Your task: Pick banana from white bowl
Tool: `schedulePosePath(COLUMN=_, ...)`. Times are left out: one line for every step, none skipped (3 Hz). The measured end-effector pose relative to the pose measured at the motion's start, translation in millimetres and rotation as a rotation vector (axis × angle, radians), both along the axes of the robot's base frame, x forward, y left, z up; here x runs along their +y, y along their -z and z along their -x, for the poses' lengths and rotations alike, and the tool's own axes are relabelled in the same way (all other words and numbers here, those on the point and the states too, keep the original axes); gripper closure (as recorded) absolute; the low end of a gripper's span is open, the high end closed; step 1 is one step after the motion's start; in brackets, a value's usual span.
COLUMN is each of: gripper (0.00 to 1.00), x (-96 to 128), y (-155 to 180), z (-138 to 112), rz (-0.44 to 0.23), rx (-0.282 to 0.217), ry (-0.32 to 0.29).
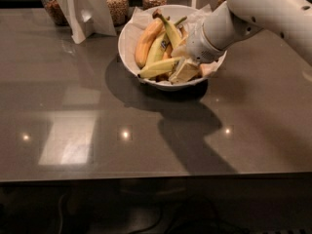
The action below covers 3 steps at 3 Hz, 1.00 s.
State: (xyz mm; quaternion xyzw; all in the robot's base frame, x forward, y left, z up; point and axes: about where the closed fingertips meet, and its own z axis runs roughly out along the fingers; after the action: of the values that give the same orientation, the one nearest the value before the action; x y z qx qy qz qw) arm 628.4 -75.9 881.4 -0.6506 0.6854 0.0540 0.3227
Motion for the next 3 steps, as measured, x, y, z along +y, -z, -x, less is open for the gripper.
schedulePosePath(gripper=0.75, x=0, y=-4, z=0, rz=0.0, rx=0.0, ry=0.0)
schedulePosePath(gripper=0.98, x=-3, y=-6, z=1, rz=0.017, rx=-0.018, ry=0.011)
schedulePosePath(gripper=1.0, x=-6, y=-16, z=2, rz=0.034, rx=-0.05, ry=0.015)
